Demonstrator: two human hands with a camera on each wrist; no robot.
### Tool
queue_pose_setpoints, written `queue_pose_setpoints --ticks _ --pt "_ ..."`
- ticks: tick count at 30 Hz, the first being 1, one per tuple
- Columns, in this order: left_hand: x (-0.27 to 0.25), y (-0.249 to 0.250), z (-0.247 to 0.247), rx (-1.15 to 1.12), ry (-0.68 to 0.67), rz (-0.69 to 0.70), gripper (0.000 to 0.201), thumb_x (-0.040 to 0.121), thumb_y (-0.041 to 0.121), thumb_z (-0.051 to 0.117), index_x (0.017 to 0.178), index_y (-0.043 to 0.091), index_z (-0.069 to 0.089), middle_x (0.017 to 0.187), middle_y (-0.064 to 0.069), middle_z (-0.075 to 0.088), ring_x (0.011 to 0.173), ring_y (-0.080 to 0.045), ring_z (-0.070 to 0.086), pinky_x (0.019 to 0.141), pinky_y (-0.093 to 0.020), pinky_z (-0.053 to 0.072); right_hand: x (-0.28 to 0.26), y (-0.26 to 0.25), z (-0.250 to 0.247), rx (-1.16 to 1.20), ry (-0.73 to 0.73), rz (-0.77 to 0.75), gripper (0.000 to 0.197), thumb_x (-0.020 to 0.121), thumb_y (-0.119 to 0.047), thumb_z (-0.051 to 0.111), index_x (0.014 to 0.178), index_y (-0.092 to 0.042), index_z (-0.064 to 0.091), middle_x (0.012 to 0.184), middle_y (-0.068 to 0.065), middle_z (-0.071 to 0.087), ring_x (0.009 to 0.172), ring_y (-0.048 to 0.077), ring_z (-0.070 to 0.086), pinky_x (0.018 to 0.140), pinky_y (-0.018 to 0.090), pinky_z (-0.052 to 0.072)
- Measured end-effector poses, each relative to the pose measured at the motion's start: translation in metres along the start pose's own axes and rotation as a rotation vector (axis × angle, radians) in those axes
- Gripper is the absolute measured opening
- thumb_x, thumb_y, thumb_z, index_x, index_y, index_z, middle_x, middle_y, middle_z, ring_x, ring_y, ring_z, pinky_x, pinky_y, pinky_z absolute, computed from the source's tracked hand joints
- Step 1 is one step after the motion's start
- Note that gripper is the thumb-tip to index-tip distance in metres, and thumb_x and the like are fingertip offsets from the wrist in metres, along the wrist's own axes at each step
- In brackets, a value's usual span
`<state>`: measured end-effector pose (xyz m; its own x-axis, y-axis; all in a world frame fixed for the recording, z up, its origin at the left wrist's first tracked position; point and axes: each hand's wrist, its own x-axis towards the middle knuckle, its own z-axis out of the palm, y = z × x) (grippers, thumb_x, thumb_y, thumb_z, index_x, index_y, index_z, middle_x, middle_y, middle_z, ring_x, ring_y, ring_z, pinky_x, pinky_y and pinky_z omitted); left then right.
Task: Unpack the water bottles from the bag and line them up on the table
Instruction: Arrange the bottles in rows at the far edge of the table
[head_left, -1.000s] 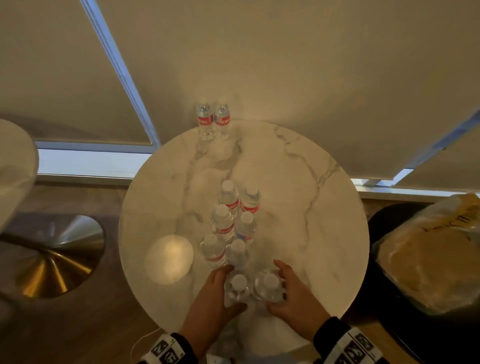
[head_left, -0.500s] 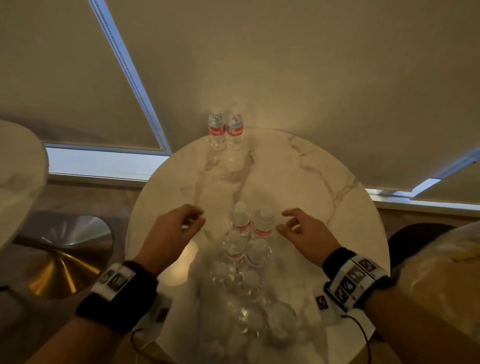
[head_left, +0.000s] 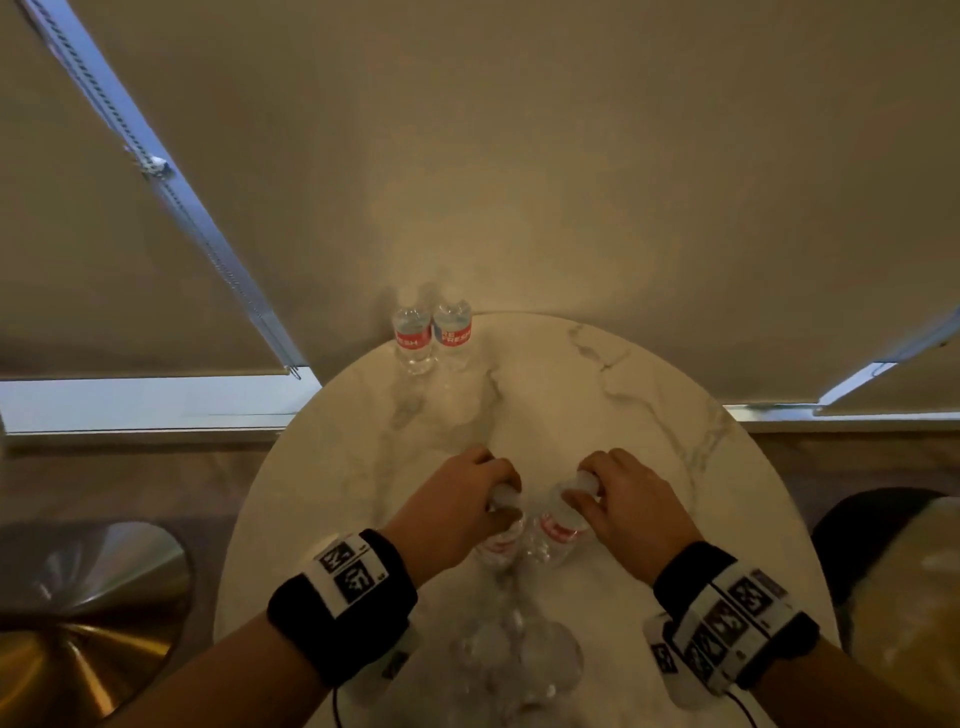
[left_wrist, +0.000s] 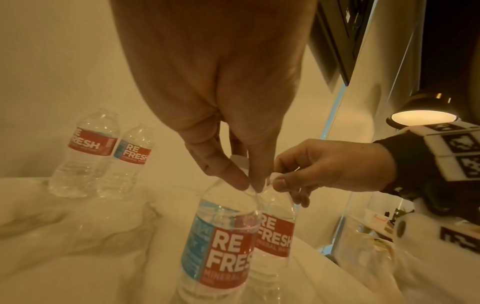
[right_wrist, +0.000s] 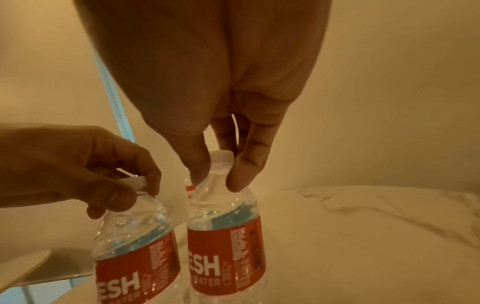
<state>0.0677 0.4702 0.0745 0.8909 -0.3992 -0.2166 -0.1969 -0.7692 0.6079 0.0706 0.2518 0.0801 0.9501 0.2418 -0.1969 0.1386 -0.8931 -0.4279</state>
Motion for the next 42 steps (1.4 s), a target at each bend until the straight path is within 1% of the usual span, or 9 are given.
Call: queue_pose_setpoints --ticks 2,6,10,16,22,28,33,38,42 --pt "0.031 -0.005 -0.012 -0.012 0.019 0.018 0.031 0.085 0.031 0.071 0.114 0.019 0.065 0.111 -0.004 0.055 0.095 -0.022 0.058 0.085 -0.031 0.047 0.029 0.004 -0.009 -0.042 0.016 0.019 0.029 0.092 -0.038 0.058 0.109 -0.014 0.059 0.102 0.006 0.054 0.09 0.029 0.058 0.074 0.035 0.044" --pt "0.105 -0.018 -0.039 0.031 0.108 0.027 0.032 0.085 0.027 0.071 0.114 0.015 0.067 0.11 -0.008 0.057 0.097 -0.023 0.057 0.084 -0.023 0.04 0.098 0.01 -0.025 -0.128 0.052 0.047 0.032 0.093 -0.033 0.056 0.116 -0.011 0.057 0.112 0.012 0.053 0.097 0.036 0.058 0.076 0.038 0.044" --pt "0.165 -0.031 -0.065 0.079 0.165 0.032 0.031 0.086 0.026 0.07 0.114 0.013 0.067 0.108 -0.011 0.061 0.104 -0.025 0.056 0.091 -0.031 0.044 0.166 0.013 -0.035 -0.125 0.093 0.036 0.034 0.094 -0.027 0.055 0.12 -0.005 0.056 0.118 0.018 0.052 0.101 0.04 0.057 0.082 0.042 0.045" --pt "0.205 -0.041 -0.09 0.197 0.189 0.074 0.032 0.094 0.02 0.062 0.121 0.003 0.065 0.121 -0.011 0.063 0.111 -0.029 0.053 0.084 -0.022 0.031 0.226 0.006 -0.037 -0.135 0.128 0.006 0.033 0.094 -0.027 0.055 0.12 -0.007 0.055 0.117 0.016 0.052 0.098 0.037 0.058 0.082 0.043 0.047" --pt "0.22 -0.058 -0.095 0.205 0.231 0.028 0.033 0.093 0.021 0.061 0.122 0.005 0.063 0.118 -0.011 0.061 0.113 -0.027 0.05 0.083 -0.02 0.031 0.248 -0.004 -0.033 -0.125 0.12 -0.043 0.033 0.093 -0.026 0.056 0.121 -0.009 0.055 0.117 0.015 0.053 0.097 0.038 0.059 0.082 0.042 0.049" --pt "0.22 -0.063 -0.092 0.166 0.256 -0.111 0.045 0.089 0.027 0.067 0.129 0.01 0.057 0.123 -0.015 0.053 0.108 -0.03 0.057 0.091 -0.032 0.044 0.248 -0.009 -0.032 -0.095 0.12 -0.019 0.037 0.092 -0.03 0.059 0.124 -0.01 0.054 0.119 0.015 0.054 0.102 0.037 0.058 0.085 0.042 0.048" --pt "0.192 -0.056 -0.095 0.113 0.312 -0.117 0.058 0.089 0.032 0.068 0.138 0.008 0.048 0.126 -0.015 0.053 0.105 -0.031 0.061 0.095 -0.044 0.051 0.225 -0.001 -0.042 -0.03 0.081 0.034 0.065 0.084 -0.037 0.071 0.138 -0.016 0.042 0.121 0.009 0.06 0.109 0.027 0.058 0.091 0.039 0.047" --pt "0.123 -0.047 -0.083 0.011 0.379 -0.083 0.042 0.091 0.033 0.066 0.128 0.015 0.058 0.117 -0.005 0.06 0.092 -0.02 0.064 0.087 -0.037 0.055 0.149 0.01 -0.048 -0.077 -0.014 -0.001 0.051 0.084 -0.048 0.065 0.127 -0.022 0.055 0.106 -0.003 0.065 0.086 0.014 0.059 0.081 0.031 0.048" --pt "0.049 -0.028 -0.058 -0.062 0.306 -0.059 0.032 0.091 0.035 0.065 0.118 0.018 0.067 0.101 0.001 0.068 0.078 -0.01 0.063 0.073 -0.019 0.049 0.071 0.007 -0.05 -0.017 -0.128 -0.06 0.044 0.083 -0.051 0.065 0.119 -0.027 0.06 0.099 -0.01 0.063 0.079 0.011 0.062 0.079 0.032 0.051"
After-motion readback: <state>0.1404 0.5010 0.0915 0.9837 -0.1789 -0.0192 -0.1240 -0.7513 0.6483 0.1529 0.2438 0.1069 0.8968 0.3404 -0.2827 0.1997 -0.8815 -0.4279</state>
